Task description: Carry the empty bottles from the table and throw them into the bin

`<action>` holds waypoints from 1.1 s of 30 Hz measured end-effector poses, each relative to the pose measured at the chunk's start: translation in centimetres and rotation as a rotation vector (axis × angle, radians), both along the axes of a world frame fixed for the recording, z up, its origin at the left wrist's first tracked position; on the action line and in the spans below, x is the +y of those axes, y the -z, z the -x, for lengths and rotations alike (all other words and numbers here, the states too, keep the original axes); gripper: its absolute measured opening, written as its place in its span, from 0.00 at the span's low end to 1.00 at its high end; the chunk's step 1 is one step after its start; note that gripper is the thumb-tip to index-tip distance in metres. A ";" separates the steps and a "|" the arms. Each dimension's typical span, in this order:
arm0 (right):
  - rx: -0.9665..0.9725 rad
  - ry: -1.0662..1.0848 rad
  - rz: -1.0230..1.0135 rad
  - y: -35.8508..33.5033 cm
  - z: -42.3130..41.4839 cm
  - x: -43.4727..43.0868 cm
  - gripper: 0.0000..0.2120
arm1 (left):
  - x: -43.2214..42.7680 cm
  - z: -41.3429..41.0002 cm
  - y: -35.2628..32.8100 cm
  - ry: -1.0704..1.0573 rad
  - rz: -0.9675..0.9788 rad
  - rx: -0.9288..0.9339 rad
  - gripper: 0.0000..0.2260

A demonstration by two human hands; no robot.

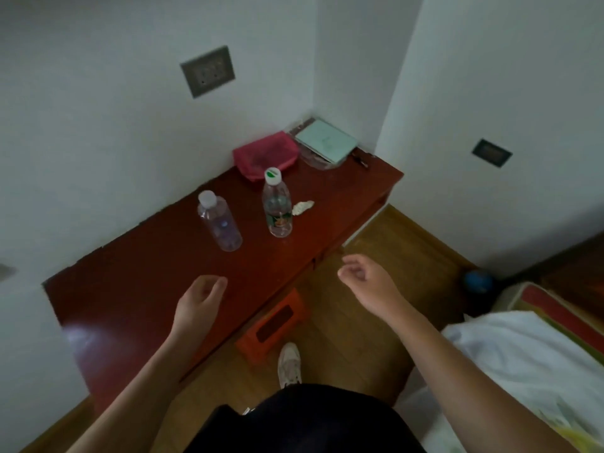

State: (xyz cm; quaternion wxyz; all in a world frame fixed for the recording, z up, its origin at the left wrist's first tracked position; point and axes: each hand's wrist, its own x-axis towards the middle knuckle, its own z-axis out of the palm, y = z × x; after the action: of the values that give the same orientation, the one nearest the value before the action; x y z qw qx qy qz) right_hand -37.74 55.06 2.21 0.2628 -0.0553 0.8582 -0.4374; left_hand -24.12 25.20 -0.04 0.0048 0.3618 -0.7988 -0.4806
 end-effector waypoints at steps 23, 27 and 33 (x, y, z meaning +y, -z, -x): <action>0.171 -0.209 0.068 1.9 14.4 -17.2 0.30 | -7.6 13.2 1.7 -0.128 0.048 0.077 0.26; 0.199 -0.343 0.112 1.7 16.2 -17.3 0.30 | -6.3 12.6 0.6 -0.290 0.038 0.140 0.24; 0.184 -0.641 0.199 -0.2 18.2 -19.3 0.32 | -2.9 8.3 -1.9 -0.632 0.052 0.240 0.20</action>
State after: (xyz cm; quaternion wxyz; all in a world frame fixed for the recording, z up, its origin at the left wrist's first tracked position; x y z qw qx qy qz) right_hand -55.95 35.75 2.37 0.3019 -0.3863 0.7706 -0.4073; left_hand -32.44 22.31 1.86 0.2567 0.5323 -0.6527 -0.4740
